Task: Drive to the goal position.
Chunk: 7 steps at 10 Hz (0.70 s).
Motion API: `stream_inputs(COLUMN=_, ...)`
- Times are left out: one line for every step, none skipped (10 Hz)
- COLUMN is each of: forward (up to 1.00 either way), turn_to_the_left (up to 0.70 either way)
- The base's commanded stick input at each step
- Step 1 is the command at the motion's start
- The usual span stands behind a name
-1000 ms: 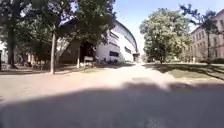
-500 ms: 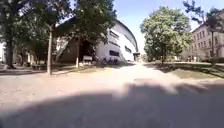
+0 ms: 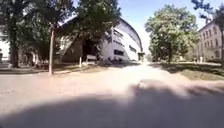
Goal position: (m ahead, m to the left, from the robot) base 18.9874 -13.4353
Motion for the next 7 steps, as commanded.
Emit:
stream_inputs(forward=0.7, turn_to_the_left=0.0)
stream_inputs(forward=0.7, turn_to_the_left=0.0)
stream_inputs(forward=0.7, turn_to_the_left=0.0)
stream_inputs(forward=0.7, turn_to_the_left=0.0)
stream_inputs(forward=0.7, turn_to_the_left=0.0)
stream_inputs(forward=0.7, turn_to_the_left=0.0)
stream_inputs(forward=0.7, turn_to_the_left=0.0)
